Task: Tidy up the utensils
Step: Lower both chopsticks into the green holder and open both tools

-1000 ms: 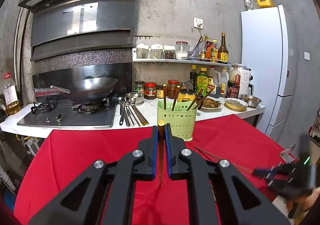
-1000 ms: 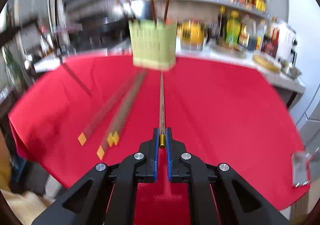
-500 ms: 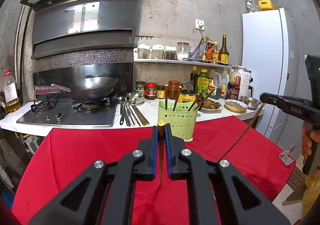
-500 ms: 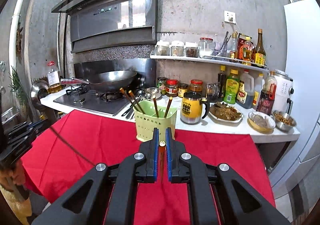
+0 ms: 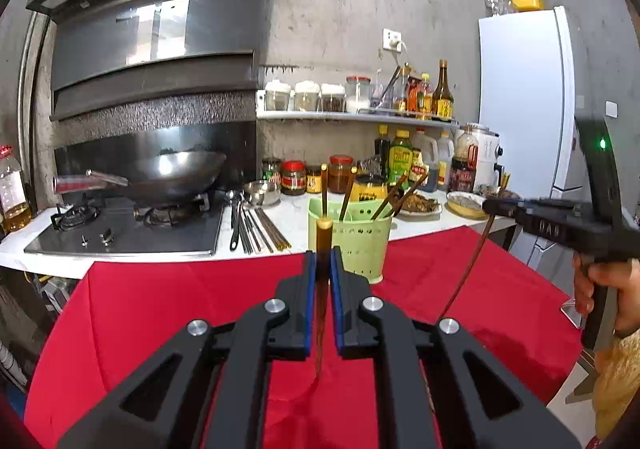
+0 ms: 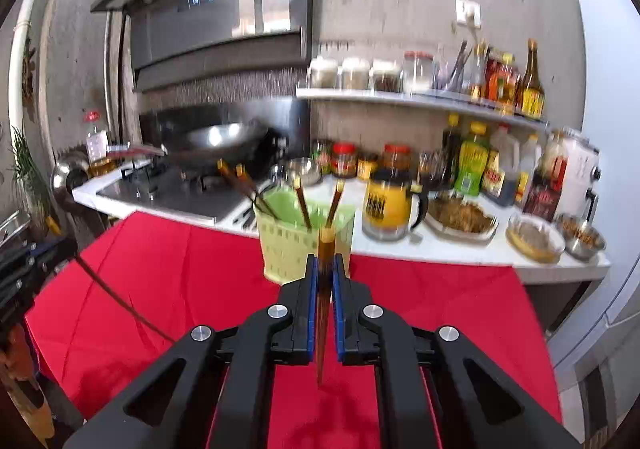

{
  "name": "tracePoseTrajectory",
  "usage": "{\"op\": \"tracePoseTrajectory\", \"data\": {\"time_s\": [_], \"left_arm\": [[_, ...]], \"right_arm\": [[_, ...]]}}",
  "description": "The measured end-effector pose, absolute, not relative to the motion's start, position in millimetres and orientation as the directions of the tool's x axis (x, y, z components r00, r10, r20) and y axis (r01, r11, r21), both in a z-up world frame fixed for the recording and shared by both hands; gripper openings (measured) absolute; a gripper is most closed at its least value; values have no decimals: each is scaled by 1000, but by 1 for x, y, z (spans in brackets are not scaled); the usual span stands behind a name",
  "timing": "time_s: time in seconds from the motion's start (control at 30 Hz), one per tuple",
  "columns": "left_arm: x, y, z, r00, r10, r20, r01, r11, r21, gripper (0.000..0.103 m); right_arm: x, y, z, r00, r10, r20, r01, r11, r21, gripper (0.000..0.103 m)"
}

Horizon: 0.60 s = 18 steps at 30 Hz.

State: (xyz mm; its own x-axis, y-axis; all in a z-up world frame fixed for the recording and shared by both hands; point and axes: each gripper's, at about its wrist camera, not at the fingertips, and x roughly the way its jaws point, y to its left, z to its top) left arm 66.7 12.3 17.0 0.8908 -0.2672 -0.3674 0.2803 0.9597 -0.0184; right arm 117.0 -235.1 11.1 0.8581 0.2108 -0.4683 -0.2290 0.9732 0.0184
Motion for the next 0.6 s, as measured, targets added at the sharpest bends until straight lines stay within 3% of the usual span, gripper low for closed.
{"op": "tracePoseTrajectory", "data": {"time_s": [0.2, 0.47, 0.6], "left_arm": [[82, 11, -1, 862, -266, -432, 280, 960, -33, 7], [97, 6, -28, 820, -251, -515, 275, 961, -30, 7], [97, 9, -25, 824, -259, -505, 273, 961, -47, 7]], "right_arm": [[128, -233, -27, 816, 215, -537, -229, 973, 42, 7], [126, -229, -40, 807, 200, -556, -223, 975, 26, 7], [123, -232, -36, 813, 193, -550, -214, 976, 25, 7]]}}
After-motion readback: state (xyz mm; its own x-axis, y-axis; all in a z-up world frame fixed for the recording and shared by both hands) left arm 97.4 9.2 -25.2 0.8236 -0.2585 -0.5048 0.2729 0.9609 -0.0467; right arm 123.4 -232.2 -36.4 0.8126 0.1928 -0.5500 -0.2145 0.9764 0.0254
